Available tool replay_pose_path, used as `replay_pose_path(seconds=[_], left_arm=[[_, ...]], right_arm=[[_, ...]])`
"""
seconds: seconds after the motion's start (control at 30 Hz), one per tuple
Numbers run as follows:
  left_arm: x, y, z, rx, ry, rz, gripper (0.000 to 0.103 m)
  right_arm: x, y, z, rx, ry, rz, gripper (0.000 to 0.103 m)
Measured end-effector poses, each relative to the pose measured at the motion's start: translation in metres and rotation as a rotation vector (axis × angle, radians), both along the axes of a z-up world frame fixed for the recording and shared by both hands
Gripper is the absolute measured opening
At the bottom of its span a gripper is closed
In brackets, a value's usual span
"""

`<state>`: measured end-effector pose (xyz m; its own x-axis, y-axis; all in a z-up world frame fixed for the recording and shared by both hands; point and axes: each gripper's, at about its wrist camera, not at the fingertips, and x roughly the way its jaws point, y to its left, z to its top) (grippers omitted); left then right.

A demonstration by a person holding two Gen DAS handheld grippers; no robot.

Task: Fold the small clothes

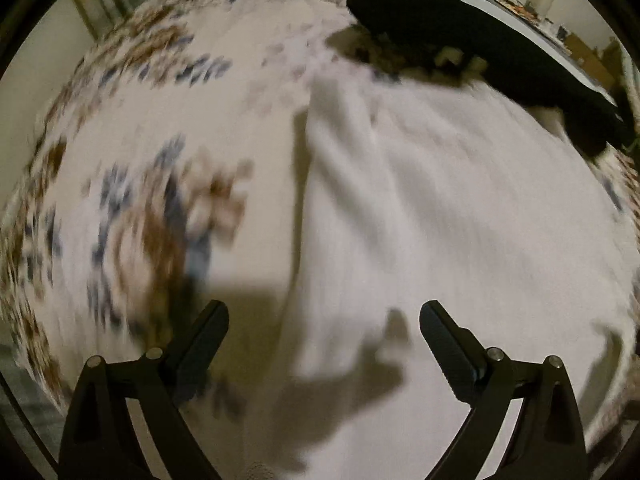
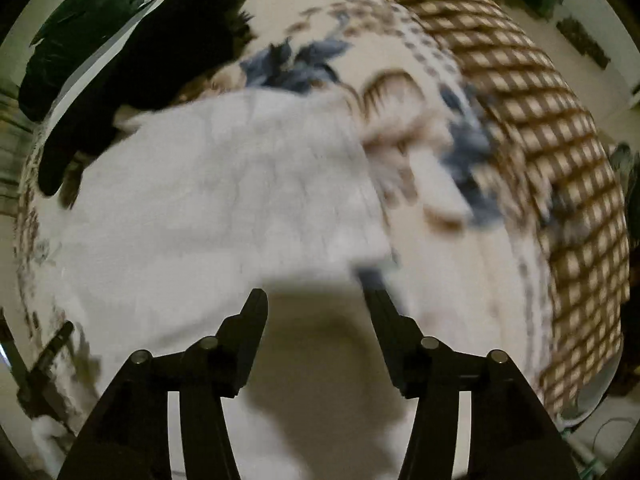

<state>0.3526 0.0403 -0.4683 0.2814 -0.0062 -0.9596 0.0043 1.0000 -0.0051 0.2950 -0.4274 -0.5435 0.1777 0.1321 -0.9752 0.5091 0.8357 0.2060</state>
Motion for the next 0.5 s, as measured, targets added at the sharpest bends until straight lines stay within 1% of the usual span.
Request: replay_pose_path(seconds=[0.03, 0.1, 0.17, 0.27, 0.3, 0.4, 0.5], left_arm=[[-0.023, 0.005, 0.001, -0.010, 0.019, 0.005, 0.099], [-0.056, 0.010, 0.001, -0.016, 0.040, 0.023, 0.099], [-0.093, 0.018, -0.003, -0.009, 0.061, 0.046, 0.099], [-0.140, 0.029, -0.016, -0.005, 0.100, 0.081, 0.099], [-0.152, 0.032, -0.021, -0.012, 0.114, 0.091, 0.099], [-0.185, 0.035, -0.038, -0.001, 0.148, 0.093, 0.099], [-0.210, 0.034, -0.055, -0.001, 0.189, 0.085, 0.099]], right_arm=[[-0.020, 0.001, 0.004, 0.016, 0.007, -0.008, 0.056], [-0.061, 0.003, 0.007, 0.041, 0.020, -0.031, 0.056], [-0.103, 0.003, 0.002, 0.068, 0.046, -0.058, 0.057], [-0.165, 0.001, -0.020, 0.135, 0.111, -0.091, 0.057], [-0.175, -0.002, -0.034, 0.147, 0.133, -0.086, 0.057], [-0.219, 0.001, -0.053, 0.167, 0.182, -0.065, 0.057], [-0.253, 0.004, -0.071, 0.237, 0.208, -0.065, 0.057]])
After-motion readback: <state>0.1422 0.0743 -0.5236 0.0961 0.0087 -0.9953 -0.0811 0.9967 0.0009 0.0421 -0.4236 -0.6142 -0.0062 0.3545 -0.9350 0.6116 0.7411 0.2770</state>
